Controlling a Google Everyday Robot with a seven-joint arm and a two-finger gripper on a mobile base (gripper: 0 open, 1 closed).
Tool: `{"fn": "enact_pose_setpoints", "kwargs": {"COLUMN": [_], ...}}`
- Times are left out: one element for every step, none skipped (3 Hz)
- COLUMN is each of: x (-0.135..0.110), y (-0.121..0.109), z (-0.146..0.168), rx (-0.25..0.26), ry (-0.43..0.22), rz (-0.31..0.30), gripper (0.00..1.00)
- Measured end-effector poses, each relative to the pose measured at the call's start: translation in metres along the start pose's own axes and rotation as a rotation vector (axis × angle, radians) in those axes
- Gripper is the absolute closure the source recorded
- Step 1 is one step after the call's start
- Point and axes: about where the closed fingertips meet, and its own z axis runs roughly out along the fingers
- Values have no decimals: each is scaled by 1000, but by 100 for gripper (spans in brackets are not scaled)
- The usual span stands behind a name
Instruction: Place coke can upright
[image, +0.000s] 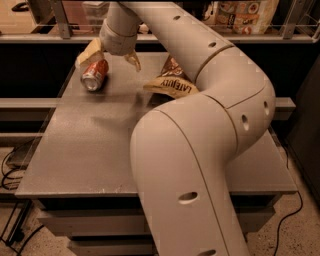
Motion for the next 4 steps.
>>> {"fn": "enact_pose_setpoints", "kwargs": {"x": [0,-3,-11,-19], "y": [0,9,18,21], "z": [0,14,26,32], "rx": [0,-14,-16,-1], "ry": [0,11,14,3], "rz": [0,7,26,59], "gripper": [0,0,0,0]}}
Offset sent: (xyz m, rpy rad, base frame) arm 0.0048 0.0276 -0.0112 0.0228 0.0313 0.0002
